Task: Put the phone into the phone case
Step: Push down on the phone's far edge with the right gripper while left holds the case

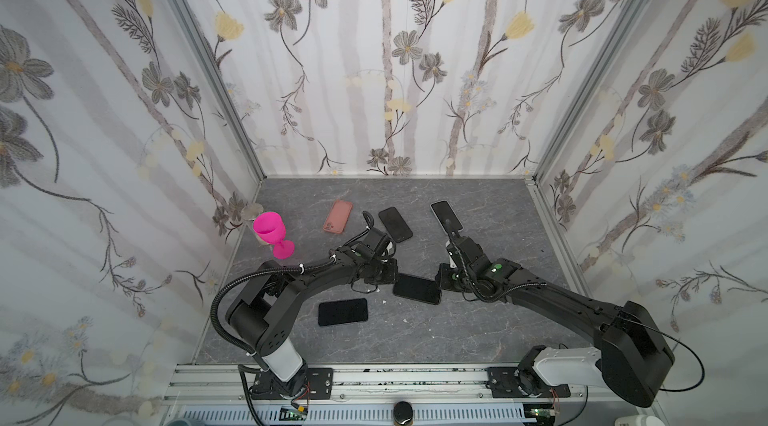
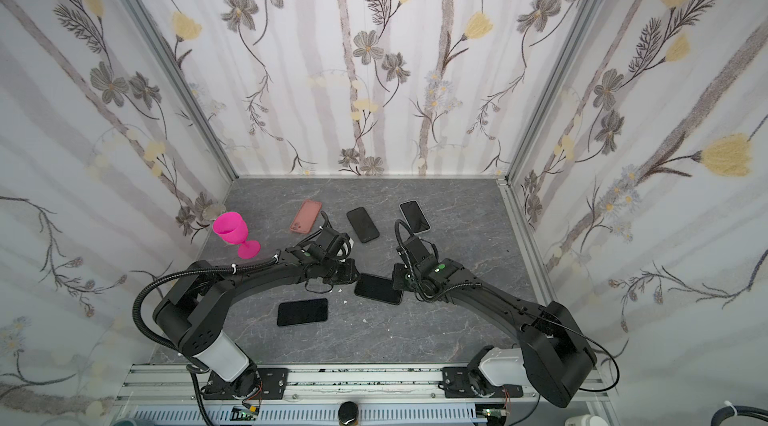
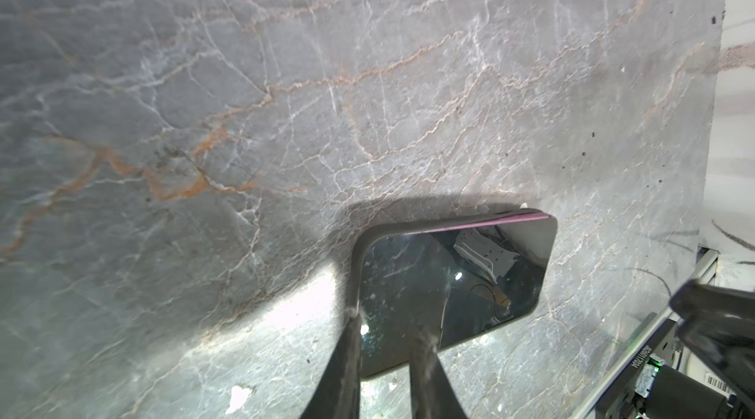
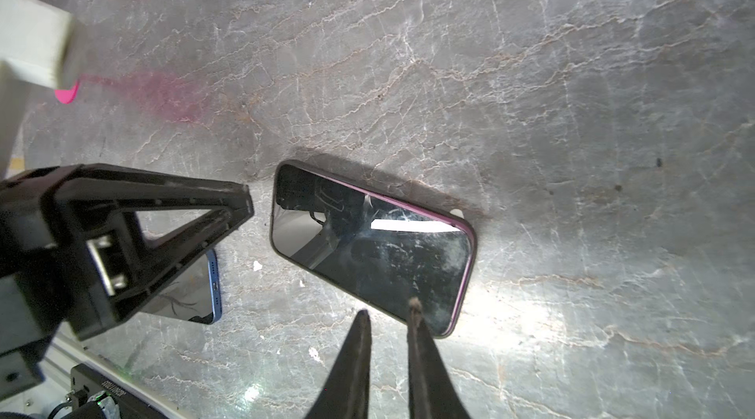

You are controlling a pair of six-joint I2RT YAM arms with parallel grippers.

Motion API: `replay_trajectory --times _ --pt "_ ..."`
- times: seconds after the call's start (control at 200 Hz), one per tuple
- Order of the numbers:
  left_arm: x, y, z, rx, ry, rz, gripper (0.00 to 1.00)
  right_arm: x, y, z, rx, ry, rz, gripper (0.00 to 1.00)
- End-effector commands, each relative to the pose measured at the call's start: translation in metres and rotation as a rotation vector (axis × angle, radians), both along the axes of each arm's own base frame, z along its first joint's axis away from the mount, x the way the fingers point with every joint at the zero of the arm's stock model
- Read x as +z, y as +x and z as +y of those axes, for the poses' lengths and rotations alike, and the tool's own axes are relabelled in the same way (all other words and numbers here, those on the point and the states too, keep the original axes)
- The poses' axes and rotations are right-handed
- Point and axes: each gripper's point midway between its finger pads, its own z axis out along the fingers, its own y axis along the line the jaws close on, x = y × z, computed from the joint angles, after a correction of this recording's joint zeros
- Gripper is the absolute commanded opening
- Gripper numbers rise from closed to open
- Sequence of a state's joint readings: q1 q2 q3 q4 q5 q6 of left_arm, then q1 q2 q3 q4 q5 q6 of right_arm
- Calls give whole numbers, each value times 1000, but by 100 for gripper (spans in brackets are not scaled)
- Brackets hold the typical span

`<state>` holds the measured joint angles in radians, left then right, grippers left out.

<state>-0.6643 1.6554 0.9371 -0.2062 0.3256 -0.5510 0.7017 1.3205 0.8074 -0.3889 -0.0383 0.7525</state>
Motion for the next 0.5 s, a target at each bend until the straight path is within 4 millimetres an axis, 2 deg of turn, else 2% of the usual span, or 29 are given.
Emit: replay_trajectory --times 0.0,0.185,0.495 --pt "2 4 -2 -9 7 -8 21 -7 2 -6 5 -46 9 18" --pt "-2 7 -3 -9 9 -2 21 -25 2 -10 11 -79 58 13" --pt "-11 10 -6 -18 20 10 22 -48 0 -13 29 -129 112 13"
